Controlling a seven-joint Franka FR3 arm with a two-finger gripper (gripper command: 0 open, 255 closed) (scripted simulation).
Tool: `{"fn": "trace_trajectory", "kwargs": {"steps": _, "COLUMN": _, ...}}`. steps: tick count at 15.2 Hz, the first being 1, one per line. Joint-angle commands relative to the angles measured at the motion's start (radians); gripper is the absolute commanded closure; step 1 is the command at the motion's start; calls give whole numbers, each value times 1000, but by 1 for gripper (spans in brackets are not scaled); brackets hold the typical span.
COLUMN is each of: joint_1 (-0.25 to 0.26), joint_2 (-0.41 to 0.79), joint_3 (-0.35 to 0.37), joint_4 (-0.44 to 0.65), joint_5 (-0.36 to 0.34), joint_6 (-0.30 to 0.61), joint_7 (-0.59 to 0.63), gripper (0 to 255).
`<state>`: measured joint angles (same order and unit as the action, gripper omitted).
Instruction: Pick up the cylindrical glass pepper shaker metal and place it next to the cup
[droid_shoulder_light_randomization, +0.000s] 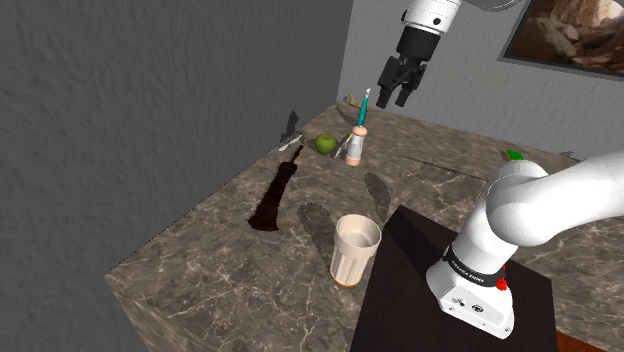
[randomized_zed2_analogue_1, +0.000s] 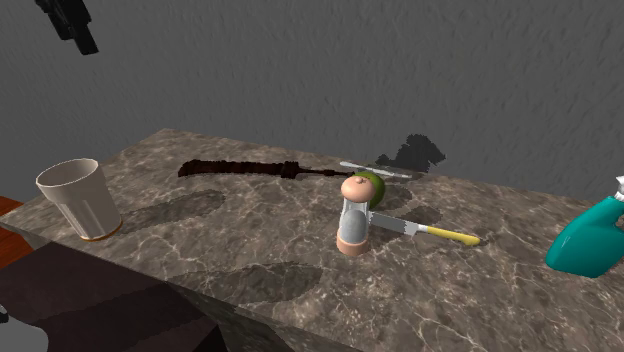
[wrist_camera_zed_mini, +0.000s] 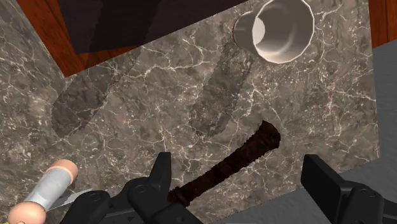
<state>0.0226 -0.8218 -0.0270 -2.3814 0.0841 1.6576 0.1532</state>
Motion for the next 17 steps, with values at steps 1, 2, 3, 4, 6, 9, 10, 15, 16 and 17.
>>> {"fn": "trace_trajectory", "kwargs": {"steps": 1, "joint_1": 0, "joint_2": 0, "joint_3": 0, "joint_4": 0, "joint_5": 0, "joint_6": 0, "joint_7": 0, "gripper": 0}}
{"fn": "trace_trajectory", "kwargs": {"steps": 2, "joint_1": -5, "joint_2": 21, "joint_3": -17, "joint_4": -1, "joint_5": -12, "joint_6": 15, "joint_7": -21, "gripper": 0}}
{"fn": "trace_trajectory", "kwargs": {"steps": 3, "joint_1": -11, "joint_2": 43, "joint_3": -34, "joint_4": 0, "joint_5": -24, "joint_6": 31, "joint_7": -42, "gripper": 0}}
{"fn": "trace_trajectory", "kwargs": {"steps": 4, "joint_1": -16, "joint_2": 66, "joint_3": -51, "joint_4": 1, "joint_5": -35, "joint_6": 47, "joint_7": -63, "gripper": 0}}
{"fn": "trace_trajectory", "kwargs": {"steps": 6, "joint_1": -25, "joint_2": 115, "joint_3": -84, "joint_4": 8, "joint_5": -57, "joint_6": 78, "joint_7": -104, "gripper": 0}}
{"fn": "trace_trajectory", "kwargs": {"steps": 9, "joint_1": -38, "joint_2": 197, "joint_3": -133, "joint_4": 27, "joint_5": -83, "joint_6": 124, "joint_7": -165, "gripper": 0}}
{"fn": "trace_trajectory", "kwargs": {"steps": 10, "joint_1": -42, "joint_2": 225, "joint_3": -149, "joint_4": 36, "joint_5": -91, "joint_6": 139, "joint_7": -185, "gripper": 0}}
{"fn": "trace_trajectory", "kwargs": {"steps": 15, "joint_1": -56, "joint_2": 381, "joint_3": -226, "joint_4": 98, "joint_5": -115, "joint_6": 208, "joint_7": -285, "gripper": 0}}
{"fn": "trace_trajectory", "kwargs": {"steps": 16, "joint_1": -58, "joint_2": 414, "joint_3": -241, "joint_4": 114, "joint_5": -117, "joint_6": 221, "joint_7": -305, "gripper": 0}}
{"fn": "trace_trajectory", "kwargs": {"steps": 17, "joint_1": -60, "joint_2": 448, "joint_3": -256, "joint_4": 131, "joint_5": -117, "joint_6": 233, "joint_7": -326, "gripper": 0}}
